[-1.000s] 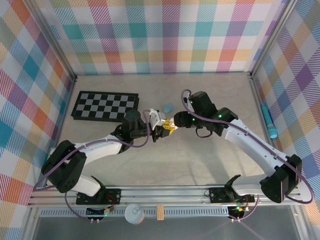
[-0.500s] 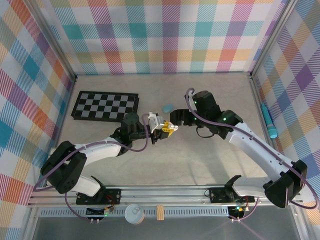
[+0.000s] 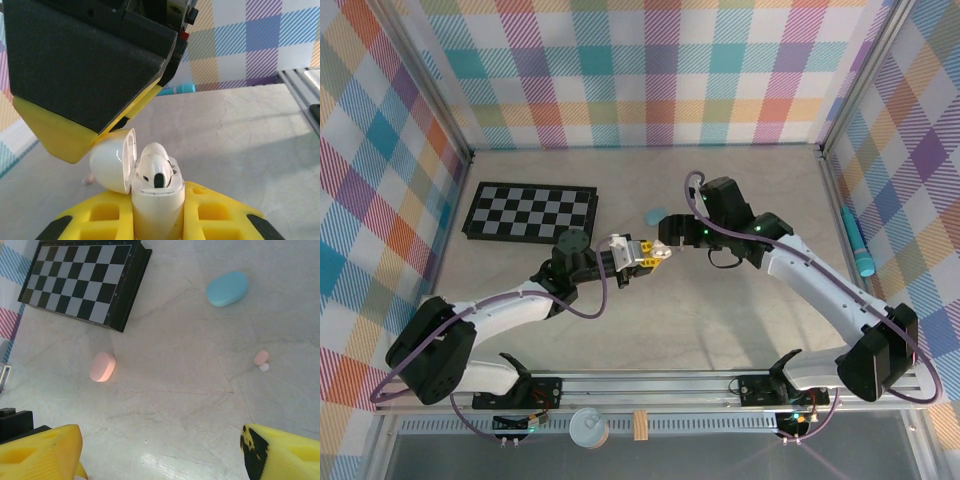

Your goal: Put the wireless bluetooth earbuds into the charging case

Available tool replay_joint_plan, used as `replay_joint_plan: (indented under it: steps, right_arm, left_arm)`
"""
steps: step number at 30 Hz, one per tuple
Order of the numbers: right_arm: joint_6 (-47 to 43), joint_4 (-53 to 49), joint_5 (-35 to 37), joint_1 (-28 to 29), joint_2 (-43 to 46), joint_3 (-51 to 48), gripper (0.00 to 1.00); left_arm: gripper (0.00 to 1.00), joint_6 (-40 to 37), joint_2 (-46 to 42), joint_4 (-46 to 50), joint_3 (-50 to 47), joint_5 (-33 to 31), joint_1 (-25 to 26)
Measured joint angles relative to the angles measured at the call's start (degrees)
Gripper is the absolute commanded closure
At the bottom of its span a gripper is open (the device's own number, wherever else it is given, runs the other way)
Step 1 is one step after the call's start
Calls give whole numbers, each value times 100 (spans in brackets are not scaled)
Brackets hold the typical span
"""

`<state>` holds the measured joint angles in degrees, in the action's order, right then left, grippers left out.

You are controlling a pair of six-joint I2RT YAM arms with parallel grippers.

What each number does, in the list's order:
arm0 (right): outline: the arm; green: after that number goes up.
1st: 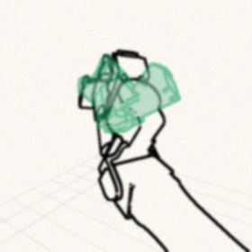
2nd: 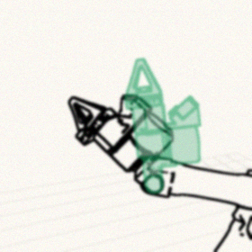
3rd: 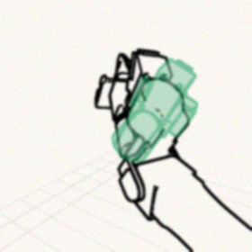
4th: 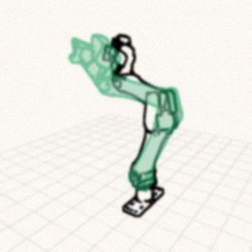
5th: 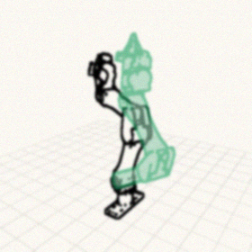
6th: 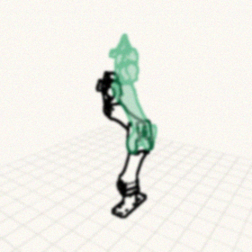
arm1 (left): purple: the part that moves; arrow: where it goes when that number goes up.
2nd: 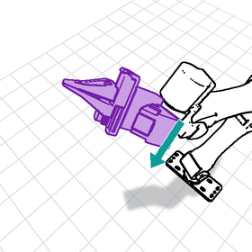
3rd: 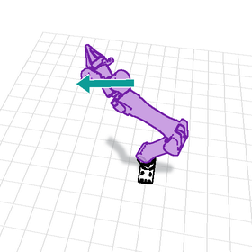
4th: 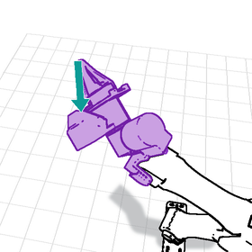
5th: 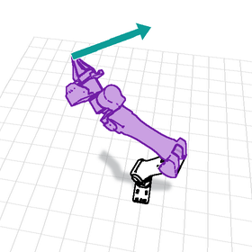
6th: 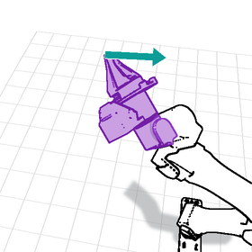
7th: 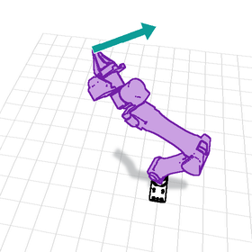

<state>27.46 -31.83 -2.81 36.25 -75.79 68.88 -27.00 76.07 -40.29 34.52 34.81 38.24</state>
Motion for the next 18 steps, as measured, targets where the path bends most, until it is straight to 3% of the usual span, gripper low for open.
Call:
replay_joint_plan:
  steps: [13,18]
  right_arm:
    - [-140,48,-328,-22,870,-411,14]
    - [-111,664,-481,-205,1364,-931,8]
  left_arm:
    - [100,-1176,-20,372,367,-885,0]
    - [100,-1432,-20,494,490,-1047,0]
